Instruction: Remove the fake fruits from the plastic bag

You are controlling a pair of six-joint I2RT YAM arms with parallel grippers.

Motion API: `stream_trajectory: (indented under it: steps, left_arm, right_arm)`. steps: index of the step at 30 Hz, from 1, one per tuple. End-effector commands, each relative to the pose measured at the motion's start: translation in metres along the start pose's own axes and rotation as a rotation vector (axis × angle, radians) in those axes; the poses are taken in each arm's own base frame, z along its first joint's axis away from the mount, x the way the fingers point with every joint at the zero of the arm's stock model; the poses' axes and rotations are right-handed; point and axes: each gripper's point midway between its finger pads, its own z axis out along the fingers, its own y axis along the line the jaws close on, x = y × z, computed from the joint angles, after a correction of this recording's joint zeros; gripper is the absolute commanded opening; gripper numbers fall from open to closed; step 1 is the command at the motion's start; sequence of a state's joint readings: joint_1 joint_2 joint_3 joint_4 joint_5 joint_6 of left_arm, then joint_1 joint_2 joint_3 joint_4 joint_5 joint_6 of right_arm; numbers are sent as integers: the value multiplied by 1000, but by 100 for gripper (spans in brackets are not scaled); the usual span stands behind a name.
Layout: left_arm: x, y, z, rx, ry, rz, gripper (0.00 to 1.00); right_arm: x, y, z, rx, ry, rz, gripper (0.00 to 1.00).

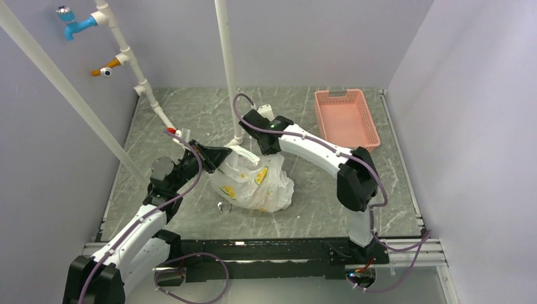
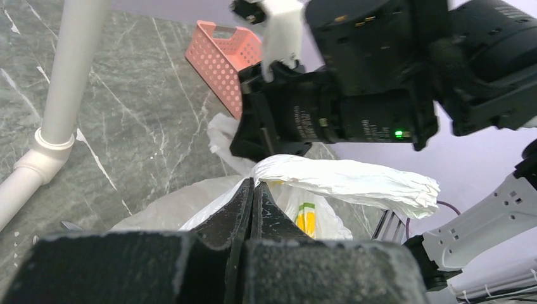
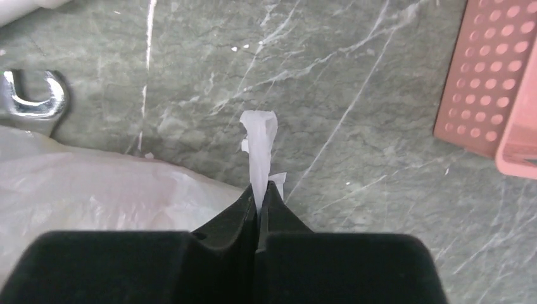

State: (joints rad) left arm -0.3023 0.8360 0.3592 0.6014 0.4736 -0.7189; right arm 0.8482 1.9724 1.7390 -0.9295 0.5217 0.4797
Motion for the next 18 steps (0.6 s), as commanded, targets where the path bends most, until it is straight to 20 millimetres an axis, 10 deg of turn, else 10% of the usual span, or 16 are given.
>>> stream_trajectory:
  steps: [1, 9, 13, 18]
  left_arm:
    - [-18, -8, 3, 17, -46, 37, 0]
    - [-22, 9, 1, -81, -73, 40, 0]
    - [-27, 15, -4, -124, -104, 39, 0]
    - [-20, 7, -9, -118, -23, 38, 9]
  right_arm:
    - [-54, -5, -63, -116, -254, 118, 0]
    - [-82, -55, -181, -294, -719, 366, 0]
    - [-46, -59, -234, -648, -1129, 293, 0]
    - [-3, -52, -208, -718, -1115, 290, 0]
